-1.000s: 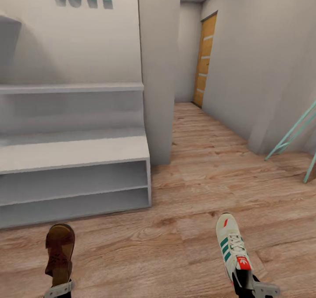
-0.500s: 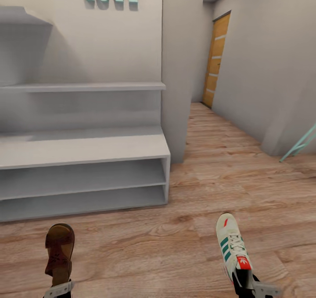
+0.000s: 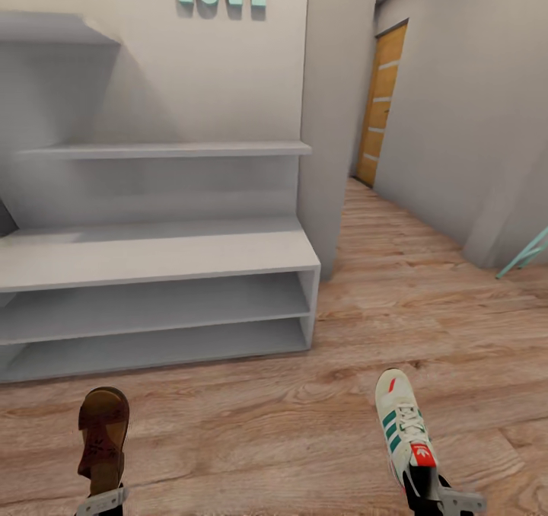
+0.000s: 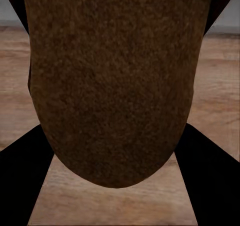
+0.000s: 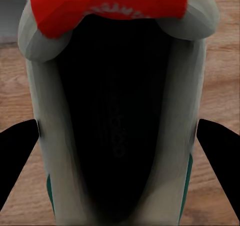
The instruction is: Pick up the two gym shoes and the two sandals from the corridor floor and place them onto the hallstand (shoe rack) in the corridor, making sure they are on the rack and not on the floor. Arrange them so the two gym shoes are next to each other and the two sandals are next to each other.
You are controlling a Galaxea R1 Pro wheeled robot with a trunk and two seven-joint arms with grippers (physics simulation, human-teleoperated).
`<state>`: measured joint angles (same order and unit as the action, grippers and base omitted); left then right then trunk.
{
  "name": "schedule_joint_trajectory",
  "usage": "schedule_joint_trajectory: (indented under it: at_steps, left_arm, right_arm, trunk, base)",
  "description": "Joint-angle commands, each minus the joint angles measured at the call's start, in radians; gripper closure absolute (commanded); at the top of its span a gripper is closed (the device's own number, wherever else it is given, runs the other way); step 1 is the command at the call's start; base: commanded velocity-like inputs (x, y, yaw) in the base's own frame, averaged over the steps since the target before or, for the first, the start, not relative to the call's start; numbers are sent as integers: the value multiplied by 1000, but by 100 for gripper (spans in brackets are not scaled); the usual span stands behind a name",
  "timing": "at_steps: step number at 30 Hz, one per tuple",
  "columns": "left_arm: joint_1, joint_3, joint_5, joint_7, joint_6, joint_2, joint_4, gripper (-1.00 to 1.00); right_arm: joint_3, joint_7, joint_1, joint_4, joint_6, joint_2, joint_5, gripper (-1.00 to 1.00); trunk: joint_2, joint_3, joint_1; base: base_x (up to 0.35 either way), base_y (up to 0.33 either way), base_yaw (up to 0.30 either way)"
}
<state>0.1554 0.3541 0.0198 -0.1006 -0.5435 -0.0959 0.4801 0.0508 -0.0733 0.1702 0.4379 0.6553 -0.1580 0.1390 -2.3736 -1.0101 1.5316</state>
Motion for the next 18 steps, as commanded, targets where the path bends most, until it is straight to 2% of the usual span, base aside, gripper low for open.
schedule_joint_trajectory:
  at_steps: [1, 9, 13, 18]
  left_arm:
    - [1, 8, 2, -10, -3, 1, -1, 100]
    - [1, 8, 1, -9, -2, -1, -1, 100]
    - [1, 9, 1, -9, -1, -1, -1, 100]
    - [1, 9, 0, -8, -1, -2, -1, 100]
  right_arm:
    - [2, -8, 0, 0, 3, 0, 9, 100]
    - [2, -8, 0, 2, 3, 0, 10, 100]
    - [1, -8, 0, 2, 3, 0, 10, 100]
    - [2, -8, 1, 2, 3, 0, 10, 100]
  trunk:
    - [0, -1, -1]
    - [0, -1, -1]
    - [0, -1, -1]
    - [0, -1, -1]
  base:
    - [-215, 250, 0]
    - [-228, 243, 16]
    - [-149, 269, 211]
    - [-31, 298, 267]
